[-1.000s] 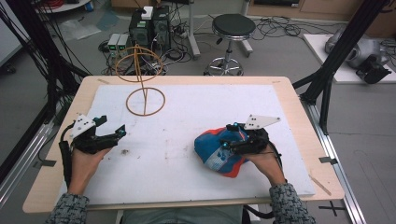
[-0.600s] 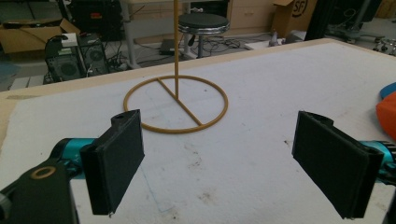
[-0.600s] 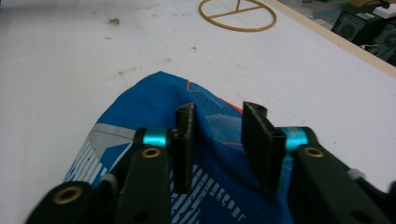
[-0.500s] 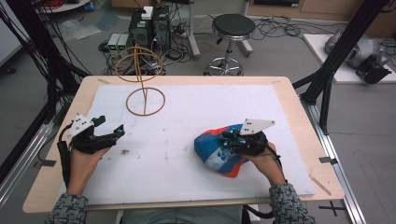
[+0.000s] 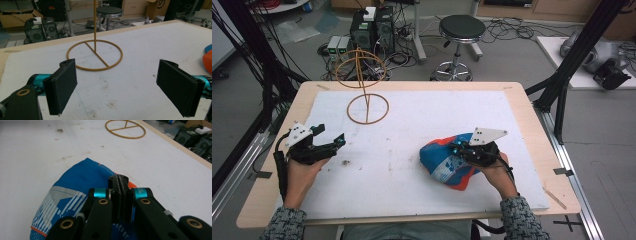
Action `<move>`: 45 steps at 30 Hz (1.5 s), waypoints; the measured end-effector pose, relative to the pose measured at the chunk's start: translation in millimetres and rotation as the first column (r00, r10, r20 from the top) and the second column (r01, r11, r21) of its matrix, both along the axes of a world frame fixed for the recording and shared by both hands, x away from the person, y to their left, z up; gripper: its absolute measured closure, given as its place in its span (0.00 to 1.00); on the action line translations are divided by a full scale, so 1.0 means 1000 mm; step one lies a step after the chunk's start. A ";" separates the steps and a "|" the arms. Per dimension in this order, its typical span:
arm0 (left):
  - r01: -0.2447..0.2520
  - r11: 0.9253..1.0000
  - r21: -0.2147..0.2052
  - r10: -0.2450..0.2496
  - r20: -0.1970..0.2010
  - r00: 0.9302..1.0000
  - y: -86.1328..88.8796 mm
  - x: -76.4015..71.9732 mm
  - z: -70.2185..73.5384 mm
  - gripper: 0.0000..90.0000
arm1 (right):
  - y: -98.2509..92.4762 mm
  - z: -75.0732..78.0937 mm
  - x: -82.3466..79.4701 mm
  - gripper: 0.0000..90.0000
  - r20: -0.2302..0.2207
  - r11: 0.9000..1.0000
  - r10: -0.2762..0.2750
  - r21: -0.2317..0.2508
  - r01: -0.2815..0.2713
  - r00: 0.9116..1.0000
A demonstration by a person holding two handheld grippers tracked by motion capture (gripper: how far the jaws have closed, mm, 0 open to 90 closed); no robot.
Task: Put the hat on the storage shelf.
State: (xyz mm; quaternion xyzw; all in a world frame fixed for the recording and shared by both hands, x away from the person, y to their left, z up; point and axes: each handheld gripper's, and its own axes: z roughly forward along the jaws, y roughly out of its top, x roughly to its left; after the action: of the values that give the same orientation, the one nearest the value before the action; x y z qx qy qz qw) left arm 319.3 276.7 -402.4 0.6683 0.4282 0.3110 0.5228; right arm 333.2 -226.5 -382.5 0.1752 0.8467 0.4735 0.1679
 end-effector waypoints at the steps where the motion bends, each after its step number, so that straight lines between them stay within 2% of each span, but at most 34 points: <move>1: 0.001 1.000 -0.001 -0.001 0.000 1.000 0.000 0.000 0.000 0.19 | 0.000 0.001 0.000 0.99 0.005 1.000 -0.003 0.005 0.003 1.000; 4: 0.005 1.000 -0.017 -0.005 0.000 1.000 0.000 0.001 0.000 0.19 | -0.002 0.006 -0.001 1.00 0.011 0.999 -0.016 0.028 0.016 1.000; 8: 0.009 1.000 -0.019 -0.009 0.003 1.000 0.001 0.001 0.002 0.19 | -0.001 0.013 -0.004 1.00 0.028 0.999 -0.039 0.035 0.038 0.999; 11: 0.009 0.999 -0.033 -0.009 0.008 1.000 0.003 0.000 0.004 0.19 | 0.000 0.023 -0.006 1.00 0.051 0.996 -0.068 0.063 0.064 0.996; 12: 0.011 0.999 -0.031 -0.011 0.008 1.000 0.003 0.000 0.005 0.19 | 0.000 0.023 -0.006 1.00 0.051 0.996 -0.068 0.063 0.064 0.996; 14: 0.024 1.000 -0.012 -0.023 0.009 1.000 0.003 -0.001 0.007 0.19 | 0.002 0.032 -0.008 1.00 0.059 0.991 -0.095 0.098 0.089 0.994; 16: 0.033 0.999 -0.015 -0.032 0.019 0.999 0.003 -0.003 0.009 0.19 | 0.003 0.035 -0.008 1.00 0.061 0.990 -0.101 0.101 0.094 0.993; 18: 0.038 0.999 -0.015 -0.038 0.031 0.999 0.004 -0.004 0.012 0.20 | 0.008 0.046 -0.005 1.00 0.085 0.985 -0.121 0.137 0.109 0.989; 19: 0.041 0.999 -0.013 -0.040 0.036 0.999 0.004 -0.005 0.013 0.20 | 0.008 0.046 -0.005 1.00 0.085 0.985 -0.121 0.137 0.109 0.989; 21: 0.051 0.999 -0.019 -0.050 0.042 0.998 0.003 -0.007 0.014 0.21 | 0.012 0.057 0.002 1.00 0.097 0.980 -0.131 0.162 0.114 0.987; 26: 0.076 0.997 0.005 -0.076 0.045 0.996 -0.003 -0.008 0.014 0.21 | 0.017 0.070 0.013 1.00 0.107 0.975 -0.152 0.181 0.131 0.983; 28: 0.080 0.997 0.012 -0.081 0.047 0.996 -0.005 -0.008 0.014 0.21 | 0.020 0.079 0.023 1.00 0.107 0.971 -0.166 0.189 0.144 0.980; 35: 0.063 0.998 0.029 -0.065 0.065 0.996 -0.006 -0.013 0.015 0.20 | 0.025 0.096 0.042 1.00 0.122 0.962 -0.196 0.216 0.167 0.973; 38: 0.060 0.998 0.033 -0.063 0.071 0.996 -0.006 -0.016 0.015 0.20 | 0.029 0.109 0.054 1.00 0.132 0.958 -0.208 0.230 0.174 0.969; 42: 0.045 0.998 0.040 -0.048 0.078 0.996 -0.006 -0.016 0.015 0.20 | 0.035 0.117 0.061 1.00 0.144 0.957 -0.203 0.238 0.165 0.968; 45: 0.040 0.999 0.034 -0.043 0.081 0.996 -0.004 -0.016 0.016 0.20 | 0.043 0.124 0.069 1.00 0.148 0.953 -0.205 0.256 0.163 0.968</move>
State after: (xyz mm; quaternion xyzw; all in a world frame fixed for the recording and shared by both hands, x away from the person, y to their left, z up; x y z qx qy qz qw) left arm 303.4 272.6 -386.3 0.6721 0.3874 0.3340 0.5354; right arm 402.2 -183.2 -258.6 0.2309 0.7449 0.5688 0.2614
